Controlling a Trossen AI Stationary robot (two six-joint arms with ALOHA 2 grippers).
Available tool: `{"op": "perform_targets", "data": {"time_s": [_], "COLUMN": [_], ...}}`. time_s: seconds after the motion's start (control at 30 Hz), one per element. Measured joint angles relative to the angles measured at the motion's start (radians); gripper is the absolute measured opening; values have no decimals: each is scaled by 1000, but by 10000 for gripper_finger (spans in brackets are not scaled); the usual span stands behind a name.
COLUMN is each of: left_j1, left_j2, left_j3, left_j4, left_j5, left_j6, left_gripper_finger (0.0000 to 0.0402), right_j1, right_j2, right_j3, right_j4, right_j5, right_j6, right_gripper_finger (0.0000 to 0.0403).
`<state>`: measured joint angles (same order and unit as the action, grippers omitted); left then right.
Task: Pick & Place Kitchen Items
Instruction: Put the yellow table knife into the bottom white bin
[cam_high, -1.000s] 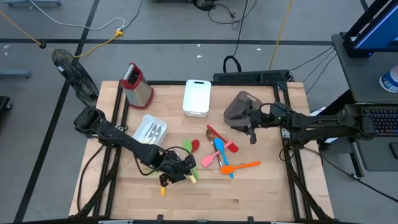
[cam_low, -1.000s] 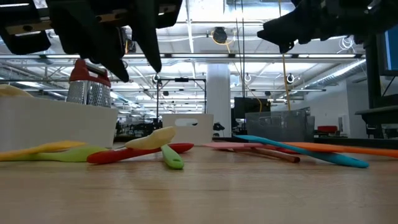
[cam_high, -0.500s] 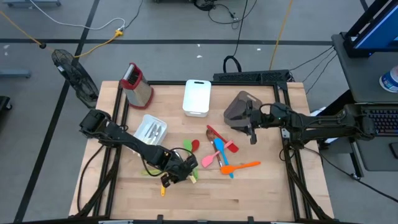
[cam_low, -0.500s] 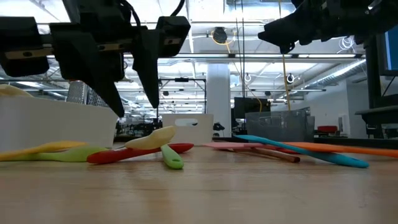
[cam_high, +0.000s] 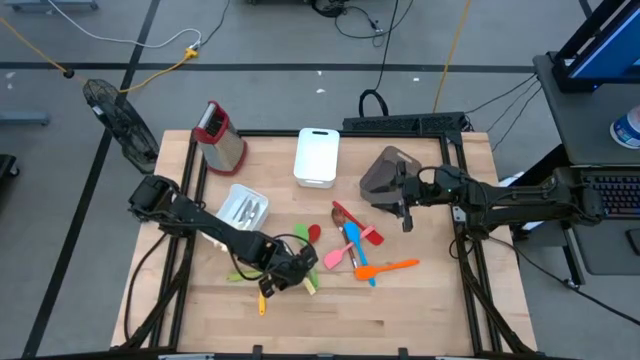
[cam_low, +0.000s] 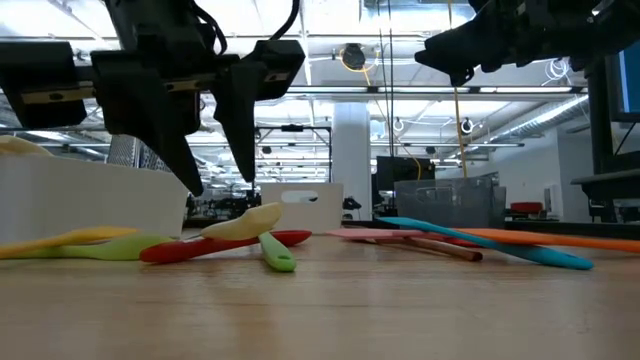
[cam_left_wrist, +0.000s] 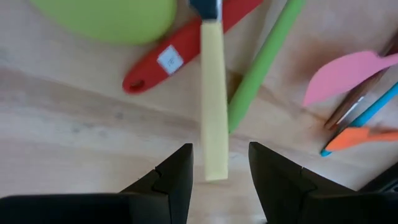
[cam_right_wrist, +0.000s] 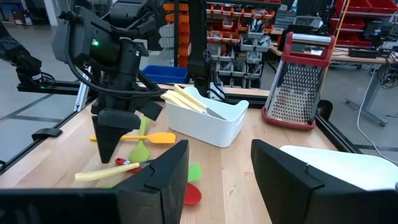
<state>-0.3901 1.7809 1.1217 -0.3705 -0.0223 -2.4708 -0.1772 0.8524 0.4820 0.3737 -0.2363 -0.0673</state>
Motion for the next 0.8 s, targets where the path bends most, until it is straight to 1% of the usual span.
{"op": "perform_targets", "data": {"time_s": [0.17, 0.23, 0.4, 0.53, 0.8], "left_j1": [-3, -1, -1, -1, -4], "left_j2": [51, 80, 135, 140, 135], "left_j3": [-1, 1, -1, 1, 0], "left_j4": [42, 104, 149, 155, 149], "left_j5": [7, 26, 92, 135, 127], "left_j6": [-2, -2, 0, 0, 31], "left_gripper_finger": [161, 161, 161, 161, 161], "right_j1": [0, 0, 0, 0, 0], "right_j2": [0, 0, -3, -3, -4], "right_j3": [0, 0, 0, 0, 0], "right_j4": [2, 2, 1, 3, -1], "right_j5": [0, 0, 0, 0, -1], "right_j6": [0, 0, 2, 3, 3], "right_gripper_finger": [167, 167, 167, 167, 167]}}
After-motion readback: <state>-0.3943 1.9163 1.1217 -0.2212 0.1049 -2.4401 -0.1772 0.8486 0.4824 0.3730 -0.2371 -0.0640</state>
